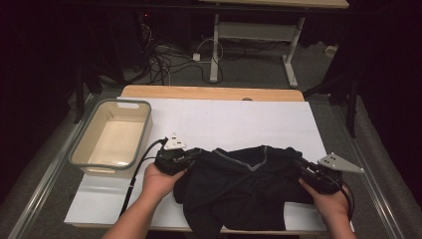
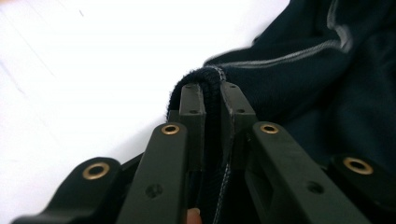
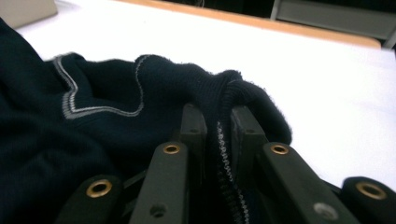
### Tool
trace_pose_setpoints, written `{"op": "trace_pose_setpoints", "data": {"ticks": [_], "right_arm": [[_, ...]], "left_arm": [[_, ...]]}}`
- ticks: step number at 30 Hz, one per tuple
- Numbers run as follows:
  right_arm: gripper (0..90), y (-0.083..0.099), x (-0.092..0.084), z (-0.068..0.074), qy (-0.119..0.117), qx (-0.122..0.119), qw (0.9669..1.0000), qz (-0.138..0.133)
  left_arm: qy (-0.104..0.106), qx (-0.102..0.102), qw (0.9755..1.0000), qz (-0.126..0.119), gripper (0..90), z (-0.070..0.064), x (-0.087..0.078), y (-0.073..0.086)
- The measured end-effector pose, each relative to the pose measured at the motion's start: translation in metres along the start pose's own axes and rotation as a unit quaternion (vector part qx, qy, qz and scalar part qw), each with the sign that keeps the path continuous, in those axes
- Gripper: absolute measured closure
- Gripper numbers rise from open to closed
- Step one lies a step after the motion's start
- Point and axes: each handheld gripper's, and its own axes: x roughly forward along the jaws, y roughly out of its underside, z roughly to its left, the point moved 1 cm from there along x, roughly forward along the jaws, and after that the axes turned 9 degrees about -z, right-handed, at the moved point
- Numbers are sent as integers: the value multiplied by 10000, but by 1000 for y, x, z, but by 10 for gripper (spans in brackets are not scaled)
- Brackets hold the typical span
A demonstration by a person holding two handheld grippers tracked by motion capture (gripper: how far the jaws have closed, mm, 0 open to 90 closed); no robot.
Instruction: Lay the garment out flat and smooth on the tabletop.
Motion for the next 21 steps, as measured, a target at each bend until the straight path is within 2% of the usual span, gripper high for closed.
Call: {"op": "trace_pose_setpoints", "data": {"ticks": [2,4,7,9,10,11,12,13,14,15,16,17,21], "right_arm": [[790,-9,8,-1,21,-28,10000,-8],[789,-16,25,-6,40,8,9999,92],[791,-19,69,-14,21,138,9984,555],[797,-27,97,-16,54,63,9965,834],[798,-38,104,-18,81,0,9971,751],[797,-55,105,-21,160,74,9985,518],[786,-74,102,-25,235,180,9995,136],[724,-93,97,-28,341,223,9990,-208],[607,-106,93,-31,446,244,9979,-412],[516,-115,93,-35,451,309,9975,-448],[475,-117,94,-37,449,347,9976,-399],[460,-114,96,-38,464,318,9980,-291],[454,-84,97,-29,351,266,9990,21]], "left_arm": [[-119,-16,9999,80,795,7,3,-4],[-166,-200,9995,171,796,17,17,-6],[-249,-521,9980,259,798,35,41,-14],[-437,-508,9977,65,798,44,43,-37],[-589,-457,9971,-137,796,48,38,-53],[-784,-407,9954,-377,793,51,31,-68],[-961,-326,9935,-525,786,55,25,-82],[-1142,-281,9915,-562,756,58,22,-92],[-1298,-282,9898,-512,665,62,21,-98],[-1339,-344,9897,-374,545,66,23,-101],[-1292,-424,9904,-244,488,68,25,-100],[-1242,-432,9912,-133,470,68,28,-96],[-1062,-367,9937,-26,469,57,35,-65]]}}
